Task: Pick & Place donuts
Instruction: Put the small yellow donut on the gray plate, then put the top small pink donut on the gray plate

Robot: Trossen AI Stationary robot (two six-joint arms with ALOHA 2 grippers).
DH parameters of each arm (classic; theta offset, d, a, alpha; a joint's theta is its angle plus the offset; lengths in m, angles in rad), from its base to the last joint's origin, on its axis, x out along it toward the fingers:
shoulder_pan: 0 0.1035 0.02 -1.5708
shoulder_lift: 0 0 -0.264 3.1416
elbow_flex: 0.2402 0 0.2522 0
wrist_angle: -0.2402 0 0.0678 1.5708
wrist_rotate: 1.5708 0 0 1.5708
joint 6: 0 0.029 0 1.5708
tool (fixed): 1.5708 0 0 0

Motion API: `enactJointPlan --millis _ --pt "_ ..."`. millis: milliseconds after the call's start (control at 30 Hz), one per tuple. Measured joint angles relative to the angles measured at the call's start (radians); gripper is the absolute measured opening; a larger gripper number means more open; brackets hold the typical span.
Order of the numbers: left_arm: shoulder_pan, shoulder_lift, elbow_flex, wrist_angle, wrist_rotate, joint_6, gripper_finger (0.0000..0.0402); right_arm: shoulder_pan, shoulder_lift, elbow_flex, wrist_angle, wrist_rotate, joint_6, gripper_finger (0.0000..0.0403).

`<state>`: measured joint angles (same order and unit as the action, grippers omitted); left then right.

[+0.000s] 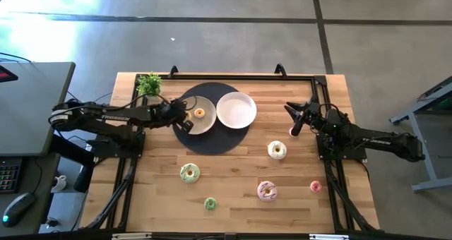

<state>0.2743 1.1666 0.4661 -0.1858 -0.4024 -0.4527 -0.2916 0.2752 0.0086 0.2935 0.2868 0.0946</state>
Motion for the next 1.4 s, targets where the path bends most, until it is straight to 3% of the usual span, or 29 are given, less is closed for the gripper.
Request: enactJointPlan --millis 167,600,800,933,1000,1233,1300,1400 --pt "0.053 0.022 -0.023 0.031 -0.009 0.000 0.0021 0.000 0.009 0.000 0.017 -0.002 0.003 0.0083" --pt "0.099 0.020 -0.016 0.077 0.035 0.037 0.0110 0.000 0.019 0.000 0.021 -0.004 0.003 0.0083" --pt "0.090 0.020 0.048 0.099 0.294 0.067 0.0117 0.000 0.019 0.001 0.038 0.003 0.034 0.0083" --pt "0.031 0.021 0.059 0.220 0.493 0.117 0.0117 0.000 0.019 0.005 0.043 -0.001 0.055 0.0083" --pt "-0.013 0.021 0.059 0.269 0.539 0.138 0.0117 0.000 0.019 0.006 0.049 -0.010 0.062 0.0083" --pt "-0.152 0.022 0.059 0.302 0.415 0.149 0.0117 0.001 0.020 0.007 0.160 -0.198 0.090 0.0083" --pt "-0.175 0.022 0.059 0.303 0.387 0.158 0.0117 0.015 0.026 0.018 0.229 -0.209 0.107 0.0083" --pt "-0.188 0.022 0.059 0.303 0.369 0.171 0.0117 0.058 0.057 0.081 0.176 -0.203 0.102 0.0083"
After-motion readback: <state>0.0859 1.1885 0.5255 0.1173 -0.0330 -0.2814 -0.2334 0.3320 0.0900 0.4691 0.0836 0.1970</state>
